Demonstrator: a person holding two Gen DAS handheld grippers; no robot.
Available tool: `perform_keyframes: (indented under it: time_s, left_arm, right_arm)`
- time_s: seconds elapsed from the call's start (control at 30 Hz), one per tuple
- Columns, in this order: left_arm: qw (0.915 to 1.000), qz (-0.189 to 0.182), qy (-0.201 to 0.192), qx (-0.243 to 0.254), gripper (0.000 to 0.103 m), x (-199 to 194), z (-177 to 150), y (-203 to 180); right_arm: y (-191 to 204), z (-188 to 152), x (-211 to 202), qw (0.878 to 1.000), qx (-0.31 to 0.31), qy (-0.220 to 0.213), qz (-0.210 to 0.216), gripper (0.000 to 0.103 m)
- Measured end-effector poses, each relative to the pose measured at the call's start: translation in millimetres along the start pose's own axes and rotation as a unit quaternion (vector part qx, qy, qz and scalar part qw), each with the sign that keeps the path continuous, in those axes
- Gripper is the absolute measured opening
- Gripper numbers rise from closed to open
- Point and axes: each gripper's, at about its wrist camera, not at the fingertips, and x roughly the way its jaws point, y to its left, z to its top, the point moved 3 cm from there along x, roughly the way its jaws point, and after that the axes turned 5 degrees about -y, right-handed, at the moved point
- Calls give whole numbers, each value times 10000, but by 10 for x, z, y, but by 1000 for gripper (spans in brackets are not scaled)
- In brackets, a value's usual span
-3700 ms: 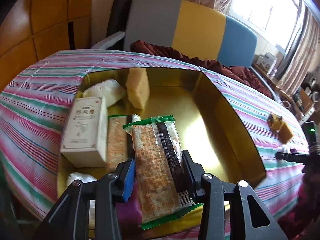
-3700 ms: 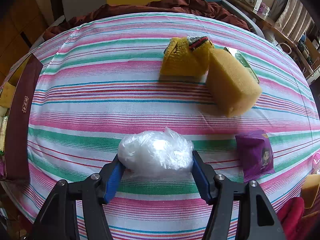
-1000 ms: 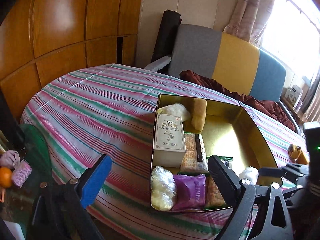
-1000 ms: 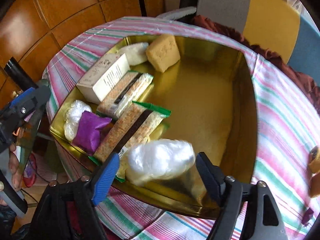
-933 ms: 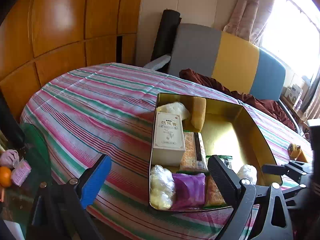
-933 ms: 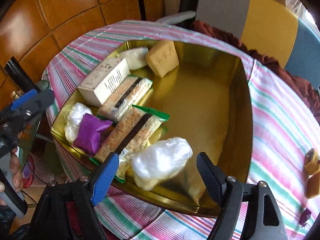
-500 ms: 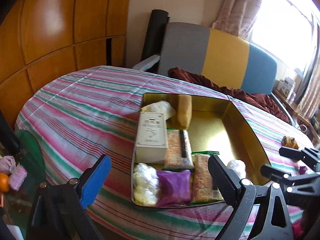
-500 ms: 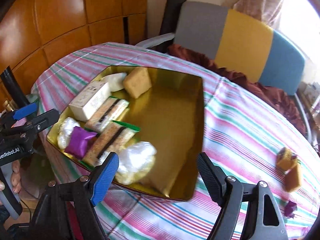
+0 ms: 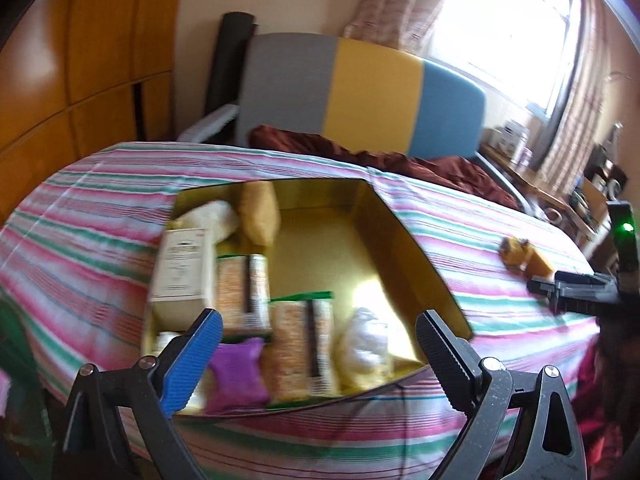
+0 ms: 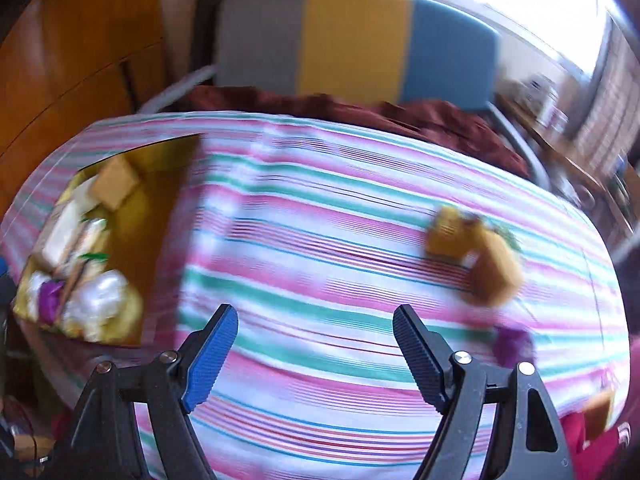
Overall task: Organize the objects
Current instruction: 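Grasp the purple snack packet with the right tool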
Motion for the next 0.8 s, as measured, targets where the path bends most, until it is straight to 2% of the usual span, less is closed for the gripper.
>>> perform_keyframes:
  time_s: [0.1, 0.23, 0.33, 0.47, 0.5, 0.57, 0.6, 0.63, 0.7, 0.8]
  left_arm:
    - [9996, -194, 77, 175, 98, 55, 10, -192]
    - [9982, -437, 144, 387, 98, 111, 36, -423]
    - [9965, -643, 168, 498, 98, 136, 71, -598]
    - [9936, -880, 169, 688, 98, 165, 141, -862]
    - [9928, -929, 166, 742, 98, 173, 159, -930]
    - [9908, -1028, 184, 857, 98, 212, 196, -1059]
    - [9901, -1062, 197, 901, 98, 232, 208, -1128]
    - [9891, -1108, 219, 941, 98, 262, 225, -1201]
    - [9876, -1191, 262, 993, 98, 324, 249, -1322]
    - [9854, -1258, 349, 1091, 98, 425, 288, -1519]
  right_arm:
    - [-622, -11, 78, 9965, 712, 253, -348, 81]
    - [-1385, -101, 240, 9831, 1428, 800, -820, 81]
    - [-1751, -194, 404, 9725, 1817, 1224, -795, 81]
    - [-1996, -338, 632, 9591, 2155, 1716, -643, 81]
    - [-2020, -360, 675, 9561, 2258, 1790, -533, 79]
    - [-2038, -388, 737, 9527, 2275, 1956, -489, 64]
    - [-2035, -403, 762, 9514, 2259, 2037, -493, 50]
    - [-2037, -421, 781, 9495, 2295, 2090, -453, 42]
    - [-2053, -448, 794, 9467, 2419, 2107, -302, 36]
    - [-2092, -478, 773, 9425, 2662, 2016, -115, 36]
